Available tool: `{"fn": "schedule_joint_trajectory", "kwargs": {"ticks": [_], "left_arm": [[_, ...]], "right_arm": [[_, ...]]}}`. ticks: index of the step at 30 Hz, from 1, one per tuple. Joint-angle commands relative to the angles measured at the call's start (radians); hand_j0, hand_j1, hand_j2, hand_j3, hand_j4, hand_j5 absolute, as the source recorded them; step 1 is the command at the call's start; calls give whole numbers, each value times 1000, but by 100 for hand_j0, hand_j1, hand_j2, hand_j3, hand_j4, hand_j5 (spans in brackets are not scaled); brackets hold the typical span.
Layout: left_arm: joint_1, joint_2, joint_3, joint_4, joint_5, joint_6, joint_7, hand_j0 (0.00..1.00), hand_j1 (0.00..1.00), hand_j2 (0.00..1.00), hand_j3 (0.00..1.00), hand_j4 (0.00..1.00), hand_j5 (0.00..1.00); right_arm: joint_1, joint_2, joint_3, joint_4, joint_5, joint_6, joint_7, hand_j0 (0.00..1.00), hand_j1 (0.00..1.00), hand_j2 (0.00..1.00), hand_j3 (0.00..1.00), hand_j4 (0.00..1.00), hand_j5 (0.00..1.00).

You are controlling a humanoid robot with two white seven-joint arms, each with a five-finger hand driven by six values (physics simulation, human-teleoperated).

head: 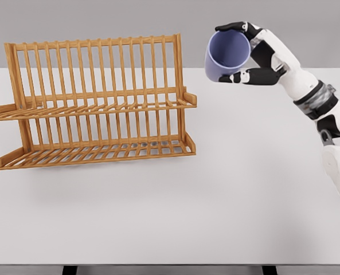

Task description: Right arm put cup on second shelf

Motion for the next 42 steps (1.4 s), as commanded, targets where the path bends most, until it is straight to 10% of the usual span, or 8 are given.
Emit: {"fn": "schedule_joint_trajectory", "kwargs": {"ticks": [1, 42], "left_arm": [[0, 0, 0, 0, 0, 0, 0, 100, 100, 100, 100, 100, 100], [0, 0, 0, 0, 0, 0, 0, 100, 100, 100, 100, 100, 100]], "right_arm": [[-2, 20, 21, -1, -5, -3, 0, 73, 73, 73, 73, 73, 73], [-64, 174, 210, 104, 27, -125, 0, 74, 74, 74, 74, 74, 74]]}}
